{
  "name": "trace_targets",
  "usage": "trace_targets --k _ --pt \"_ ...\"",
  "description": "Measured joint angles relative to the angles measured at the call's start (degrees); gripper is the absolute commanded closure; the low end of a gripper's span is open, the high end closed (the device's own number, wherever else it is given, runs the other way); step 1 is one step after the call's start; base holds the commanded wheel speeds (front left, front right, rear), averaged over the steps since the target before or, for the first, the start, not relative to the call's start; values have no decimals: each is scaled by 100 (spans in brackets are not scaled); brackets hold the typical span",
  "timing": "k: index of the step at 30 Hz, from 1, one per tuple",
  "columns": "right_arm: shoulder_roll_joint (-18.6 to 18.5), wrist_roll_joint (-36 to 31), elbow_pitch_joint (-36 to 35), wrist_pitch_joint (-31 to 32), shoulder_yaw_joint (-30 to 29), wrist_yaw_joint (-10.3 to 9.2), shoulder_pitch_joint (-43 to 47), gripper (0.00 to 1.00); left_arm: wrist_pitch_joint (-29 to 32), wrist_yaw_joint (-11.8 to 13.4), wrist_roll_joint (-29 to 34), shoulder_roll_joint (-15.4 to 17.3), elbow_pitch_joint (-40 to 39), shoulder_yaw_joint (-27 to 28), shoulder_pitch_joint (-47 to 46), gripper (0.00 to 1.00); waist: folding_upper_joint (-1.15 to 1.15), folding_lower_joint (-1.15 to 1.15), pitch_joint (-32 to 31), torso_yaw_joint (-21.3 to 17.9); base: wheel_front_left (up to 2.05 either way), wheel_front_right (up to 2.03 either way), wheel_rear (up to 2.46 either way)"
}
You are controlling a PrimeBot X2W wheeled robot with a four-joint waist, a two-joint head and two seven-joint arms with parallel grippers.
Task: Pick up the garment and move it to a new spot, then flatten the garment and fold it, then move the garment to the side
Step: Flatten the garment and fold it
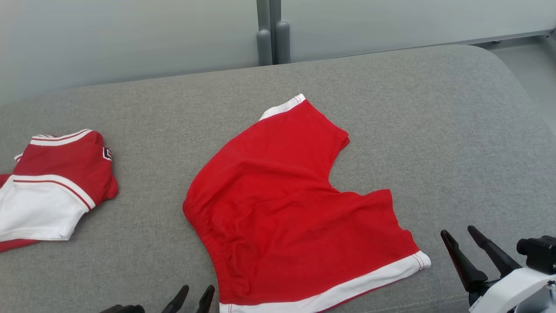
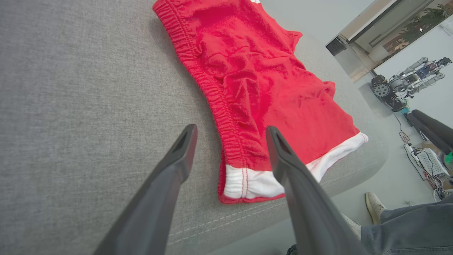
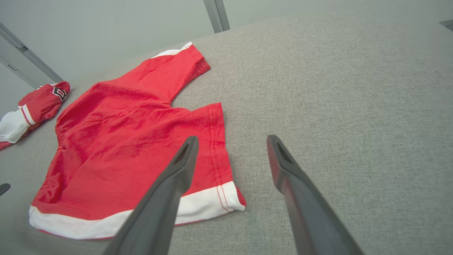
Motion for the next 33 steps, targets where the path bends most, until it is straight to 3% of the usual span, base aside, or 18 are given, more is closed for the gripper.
trace_targets --k 7,15,33 --pt "-99 -682 -193 -227 -181 -224 -129 0 -180 276 200 89 -76 342 -3 0 0 0 -112 -67 0 0 0" --pt "-90 -1300 -240 -301 -402 -332 -358 0 -281 541 479 309 -81 844 -68 0 0 0 -123 -49 0 0 0" --pt "658 -2002 416 -345 -463 -377 -890 0 -302 688 732 332 204 1031 -678 0 0 0 -322 117 0 0 0"
